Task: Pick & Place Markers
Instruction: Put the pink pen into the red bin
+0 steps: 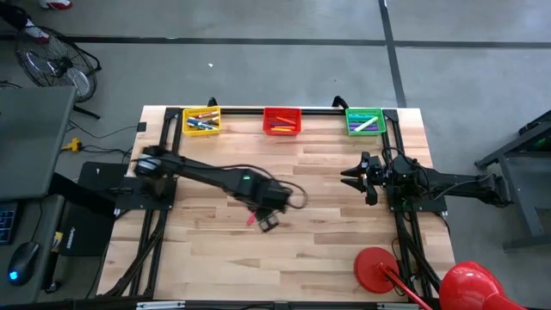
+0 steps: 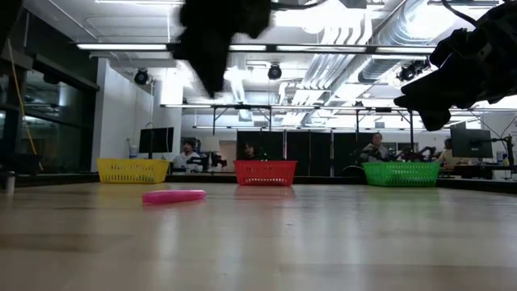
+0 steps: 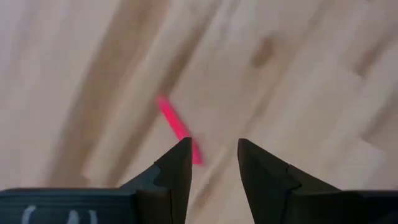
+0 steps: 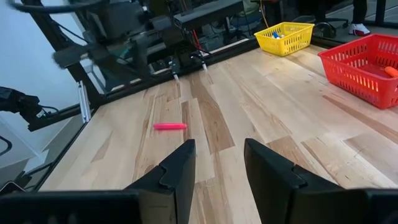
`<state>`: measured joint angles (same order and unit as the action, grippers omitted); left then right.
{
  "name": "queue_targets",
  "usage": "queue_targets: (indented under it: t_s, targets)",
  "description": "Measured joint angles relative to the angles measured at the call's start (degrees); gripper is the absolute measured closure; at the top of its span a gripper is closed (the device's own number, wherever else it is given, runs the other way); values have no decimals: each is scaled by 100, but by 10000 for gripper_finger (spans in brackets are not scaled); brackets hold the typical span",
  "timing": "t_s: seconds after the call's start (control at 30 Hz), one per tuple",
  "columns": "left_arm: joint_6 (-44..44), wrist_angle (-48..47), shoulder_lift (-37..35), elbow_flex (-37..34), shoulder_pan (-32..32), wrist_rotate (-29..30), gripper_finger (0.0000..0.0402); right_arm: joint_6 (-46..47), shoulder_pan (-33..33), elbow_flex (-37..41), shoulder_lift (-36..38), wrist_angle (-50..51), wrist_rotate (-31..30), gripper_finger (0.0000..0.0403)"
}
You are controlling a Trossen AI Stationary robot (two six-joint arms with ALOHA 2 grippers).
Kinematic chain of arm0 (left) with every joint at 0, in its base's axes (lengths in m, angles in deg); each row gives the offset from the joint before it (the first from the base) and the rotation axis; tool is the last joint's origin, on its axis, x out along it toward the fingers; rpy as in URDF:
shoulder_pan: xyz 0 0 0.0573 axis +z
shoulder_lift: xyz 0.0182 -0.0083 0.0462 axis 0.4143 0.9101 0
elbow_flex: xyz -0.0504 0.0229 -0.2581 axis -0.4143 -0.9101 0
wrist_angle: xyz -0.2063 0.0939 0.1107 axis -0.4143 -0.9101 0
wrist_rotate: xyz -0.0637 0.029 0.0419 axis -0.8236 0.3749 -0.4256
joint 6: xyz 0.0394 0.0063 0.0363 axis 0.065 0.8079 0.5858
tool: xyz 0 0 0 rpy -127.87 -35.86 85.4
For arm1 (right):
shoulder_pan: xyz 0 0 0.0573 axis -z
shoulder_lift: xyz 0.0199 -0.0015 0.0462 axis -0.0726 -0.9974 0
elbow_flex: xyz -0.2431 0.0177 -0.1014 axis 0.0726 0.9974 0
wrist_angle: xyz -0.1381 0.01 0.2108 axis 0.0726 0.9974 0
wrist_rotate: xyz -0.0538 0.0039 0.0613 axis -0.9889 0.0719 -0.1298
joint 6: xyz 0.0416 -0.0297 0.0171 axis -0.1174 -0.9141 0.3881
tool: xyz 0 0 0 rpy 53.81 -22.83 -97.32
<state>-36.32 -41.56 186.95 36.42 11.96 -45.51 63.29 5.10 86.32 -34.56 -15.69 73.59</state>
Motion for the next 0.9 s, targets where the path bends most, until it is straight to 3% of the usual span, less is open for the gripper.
queue_targets:
  t_s: [0.1, 0.2, 0.6, 0.7, 0.9]
  targets:
    - [-374, 1189, -482, -978, -43, -168, 275, -2, 0, 0, -2, -3, 0, 276]
    - [-774, 1295, -631, -1667, -77, -277, 275, 0, 0, 0, 7, 40, 0, 276]
    - [-668, 1821, -544, -2431, -66, -316, 272, -2, 0, 0, -2, 82, -2, 276]
    - [-681, 2304, -555, -2659, -66, -314, 252, -1, -1, 0, -4, 91, -3, 276]
    - [-864, 2506, -552, -2909, -63, -300, 176, -2, -2, 0, 4, 84, -2, 276]
